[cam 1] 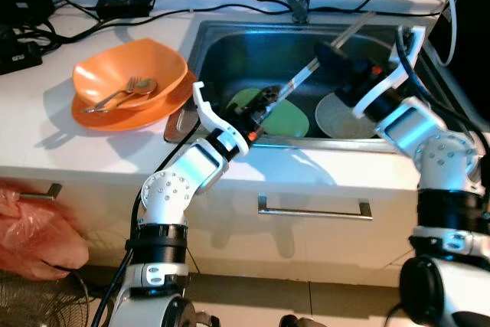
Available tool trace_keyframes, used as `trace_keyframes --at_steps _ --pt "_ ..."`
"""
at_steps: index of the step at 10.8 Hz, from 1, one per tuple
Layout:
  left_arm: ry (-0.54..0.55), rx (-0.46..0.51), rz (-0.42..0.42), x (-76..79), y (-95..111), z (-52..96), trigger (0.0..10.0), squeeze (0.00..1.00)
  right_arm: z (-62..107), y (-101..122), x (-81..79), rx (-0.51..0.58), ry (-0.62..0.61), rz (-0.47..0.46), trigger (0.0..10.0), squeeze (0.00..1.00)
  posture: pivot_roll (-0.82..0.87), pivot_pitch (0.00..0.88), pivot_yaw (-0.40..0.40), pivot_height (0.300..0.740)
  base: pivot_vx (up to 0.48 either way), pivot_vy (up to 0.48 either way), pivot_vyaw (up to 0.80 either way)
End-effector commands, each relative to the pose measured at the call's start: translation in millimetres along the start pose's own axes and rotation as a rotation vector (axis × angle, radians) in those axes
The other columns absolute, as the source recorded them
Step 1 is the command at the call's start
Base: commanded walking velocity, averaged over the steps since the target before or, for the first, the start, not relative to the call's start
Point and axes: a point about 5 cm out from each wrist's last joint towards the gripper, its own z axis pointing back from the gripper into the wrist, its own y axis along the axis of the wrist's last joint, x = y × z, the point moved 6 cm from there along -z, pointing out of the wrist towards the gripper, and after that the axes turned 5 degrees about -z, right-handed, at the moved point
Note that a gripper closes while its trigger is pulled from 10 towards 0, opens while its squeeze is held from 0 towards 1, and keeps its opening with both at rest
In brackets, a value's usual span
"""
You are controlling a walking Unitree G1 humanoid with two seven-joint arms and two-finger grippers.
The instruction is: Kitchen organization
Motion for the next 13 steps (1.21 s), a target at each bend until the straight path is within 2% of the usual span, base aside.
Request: trace_keyframes --at_steps 1,3,4,6,8,10,11,12,13 --pt "-0.062 -0.054 -0.062 19.9 -10.4 -4.7 10.0 1.00 2.9 -6.1 18.2 -0.042 -0.085 0.059 0.0 0.00 0.02 0.089 0.039 0.740 0.000 0.000 0.00" --pt "-0.108 -0.072 -0.105 29.7 -11.9 0.6 10.0 1.00 2.2 7.1 40.1 -0.027 -0.150 0.169 0.0 0.00 0.02 0.089 0.039 0.740 0.000 0.000 0.00" --pt "-0.105 -0.074 -0.112 29.4 -10.9 1.9 10.0 1.00 0.9 12.1 42.6 -0.013 -0.158 0.178 0.0 0.00 0.03 0.087 0.041 0.740 0.000 0.000 0.00" --pt "-0.033 -0.048 -0.145 17.1 -4.0 3.7 10.0 1.00 -2.1 12.5 47.6 0.005 -0.167 0.182 0.0 0.00 0.04 0.088 0.044 0.740 0.000 0.000 0.00" --pt "-0.036 -0.051 -0.166 19.1 -3.5 5.2 10.0 1.00 -2.2 9.5 54.5 0.012 -0.180 0.190 0.0 0.00 0.04 0.088 0.044 0.740 0.000 0.000 0.00" --pt "0.040 -0.021 -0.320 12.2 6.2 5.9 10.0 1.00 0.0 17.6 69.9 0.065 -0.275 0.208 0.0 0.00 0.04 0.088 0.044 0.740 0.000 0.000 0.00" --pt "0.093 0.000 -0.450 6.3 13.6 8.6 10.0 1.00 4.0 29.4 82.7 0.127 -0.372 0.230 0.0 0.00 0.05 0.087 0.042 0.740 0.000 0.000 0.00" --pt "0.140 0.027 -0.508 0.0 19.6 13.2 10.0 1.00 8.9 43.2 92.1 0.194 -0.457 0.238 0.0 0.00 0.06 0.087 0.043 0.740 0.000 0.000 0.00" --pt "0.167 0.034 -0.577 -3.8 22.6 17.5 10.0 1.00 12.3 49.4 96.7 0.186 -0.505 0.346 0.0 0.00 0.07 0.088 0.041 0.740 0.000 0.000 0.00"
